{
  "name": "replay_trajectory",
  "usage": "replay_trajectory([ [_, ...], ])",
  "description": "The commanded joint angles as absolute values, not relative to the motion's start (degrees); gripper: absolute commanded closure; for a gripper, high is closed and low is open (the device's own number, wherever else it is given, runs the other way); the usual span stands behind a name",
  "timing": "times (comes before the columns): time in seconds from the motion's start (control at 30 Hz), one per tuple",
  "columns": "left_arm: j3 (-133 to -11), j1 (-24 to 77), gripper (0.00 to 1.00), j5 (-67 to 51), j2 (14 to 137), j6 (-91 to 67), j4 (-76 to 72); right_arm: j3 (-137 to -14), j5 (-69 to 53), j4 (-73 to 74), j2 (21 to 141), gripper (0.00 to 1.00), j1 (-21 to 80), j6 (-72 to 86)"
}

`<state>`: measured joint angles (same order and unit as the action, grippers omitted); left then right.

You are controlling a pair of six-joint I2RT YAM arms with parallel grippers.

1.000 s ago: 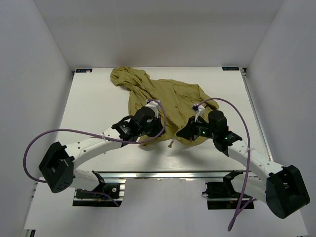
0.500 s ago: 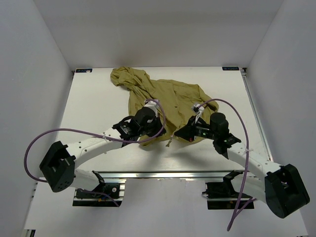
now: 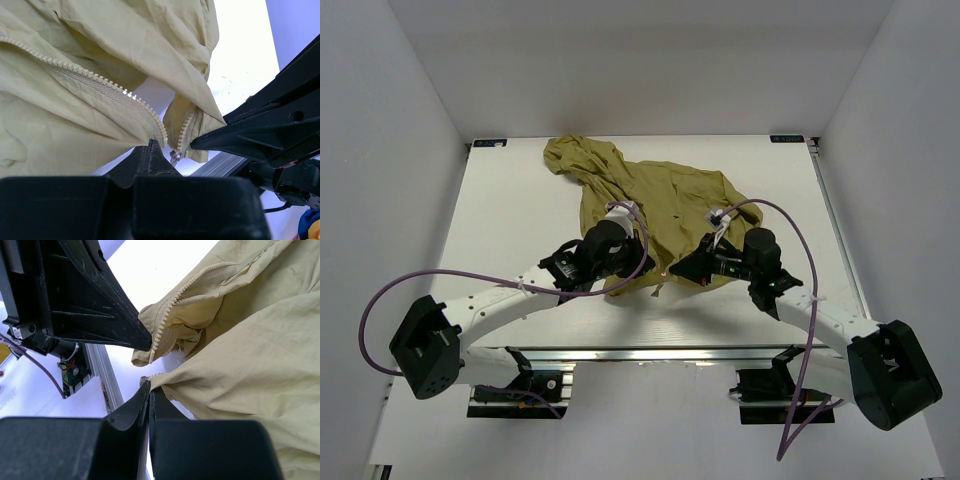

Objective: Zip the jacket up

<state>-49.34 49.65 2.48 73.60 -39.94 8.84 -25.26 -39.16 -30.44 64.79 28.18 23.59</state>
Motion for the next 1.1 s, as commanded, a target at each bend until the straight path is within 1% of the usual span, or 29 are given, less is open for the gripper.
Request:
replay_trajectory([
  [0.0, -49.13, 49.83, 1.0, 2.11, 71.37, -39.64, 7.12, -25.66, -40.43, -35.15, 65.21, 1.0, 28.3, 23.99],
  [0.23, -49.13, 49.83, 1.0, 1.58, 71.72, -39.55, 6.59, -26.54, -40.87, -35.16, 66.97, 1.0, 28.39, 23.91],
  [1.07, -47.29, 49.83, 1.0, 0.09, 70.75, -39.46, 4.84, -27.25, -38.94, -36.83, 67.24, 1.0, 28.3, 26.19],
])
